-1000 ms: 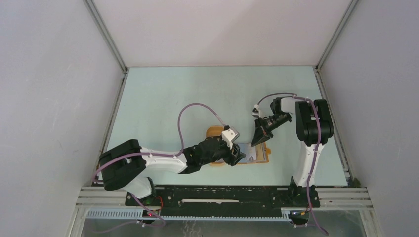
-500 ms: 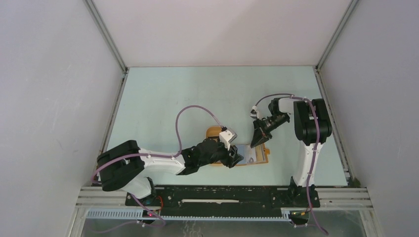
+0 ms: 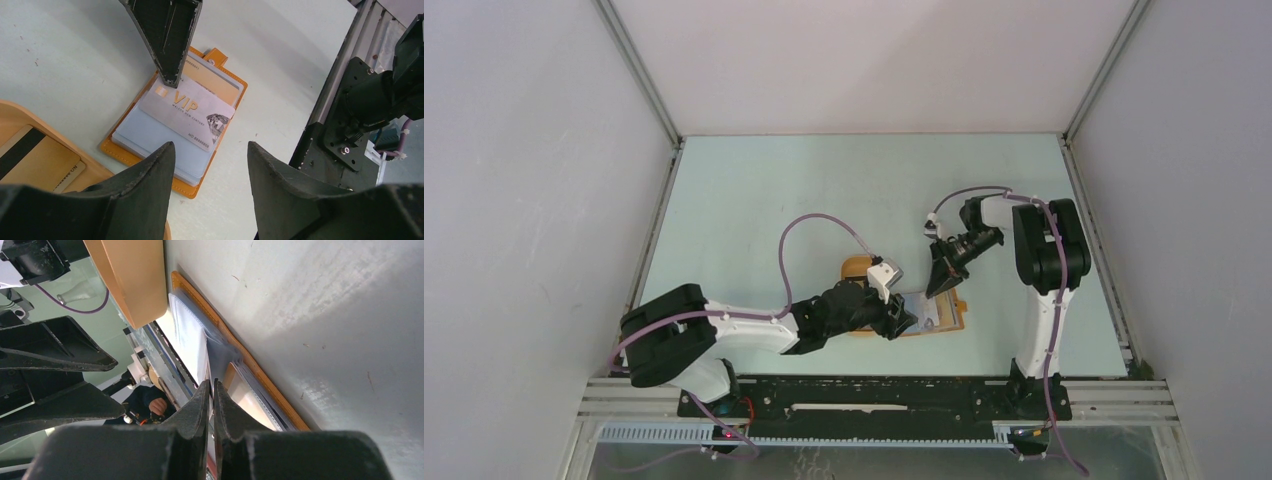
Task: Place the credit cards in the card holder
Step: Insert the credit card into the card holder.
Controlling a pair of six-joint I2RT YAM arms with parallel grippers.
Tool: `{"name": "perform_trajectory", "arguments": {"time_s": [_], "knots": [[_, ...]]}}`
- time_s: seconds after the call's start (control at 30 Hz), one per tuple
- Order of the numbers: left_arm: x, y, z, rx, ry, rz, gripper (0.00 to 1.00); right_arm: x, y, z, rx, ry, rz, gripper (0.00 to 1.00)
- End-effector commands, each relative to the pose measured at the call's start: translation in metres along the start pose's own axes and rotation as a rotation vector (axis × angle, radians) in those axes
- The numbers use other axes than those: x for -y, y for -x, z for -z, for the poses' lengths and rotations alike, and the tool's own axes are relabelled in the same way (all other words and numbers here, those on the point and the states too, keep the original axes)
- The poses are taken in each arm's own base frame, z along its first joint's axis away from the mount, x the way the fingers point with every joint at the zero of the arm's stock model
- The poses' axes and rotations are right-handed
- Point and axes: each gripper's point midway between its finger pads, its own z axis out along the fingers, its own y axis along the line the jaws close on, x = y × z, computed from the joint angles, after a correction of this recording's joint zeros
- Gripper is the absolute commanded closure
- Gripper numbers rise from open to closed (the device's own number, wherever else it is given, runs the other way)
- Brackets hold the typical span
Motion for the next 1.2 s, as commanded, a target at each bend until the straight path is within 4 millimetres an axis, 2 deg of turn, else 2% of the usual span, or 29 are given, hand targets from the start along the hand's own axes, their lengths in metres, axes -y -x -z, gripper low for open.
{"name": "perform_trajectory", "arguments": {"time_s": [0.0,0.13,0.3,0.53,0.63,0.8,0.87,1.0,1.17], "knots": [[0.004,0.01,0.004,0.043,-0.022,0.026,0.4,0.0,0.009,-0.001,0.007,-0.02,0.031,0.87],[0.004,0.009,0.004,0.041,-0.025,0.03,0.4,-0.001,0.009,-0.002,0.002,-0.033,0.042,0.82],[0.006,0.012,0.003,0.052,-0.03,0.042,0.4,-0.003,0.011,-0.006,-0.003,-0.059,0.067,0.82],[0.018,0.014,0.002,0.054,-0.089,0.077,0.41,-0.009,0.013,-0.011,-0.009,-0.078,0.101,0.78],[0.031,0.02,-0.001,0.062,-0.144,0.103,0.41,-0.01,0.014,-0.01,-0.004,-0.075,0.105,0.77],[0.056,0.023,-0.021,0.038,-0.207,0.152,0.44,-0.011,0.013,-0.011,-0.004,-0.067,0.102,0.77],[0.061,0.016,-0.034,0.002,-0.185,0.168,0.46,-0.012,0.014,-0.011,-0.003,-0.063,0.1,0.77],[0.058,0.011,-0.053,-0.037,-0.077,0.18,0.47,-0.013,0.014,-0.01,0.003,-0.063,0.101,0.77],[0.041,0.006,-0.072,-0.082,0.096,0.197,0.46,-0.013,0.014,-0.011,-0.001,-0.061,0.102,0.77]]}}
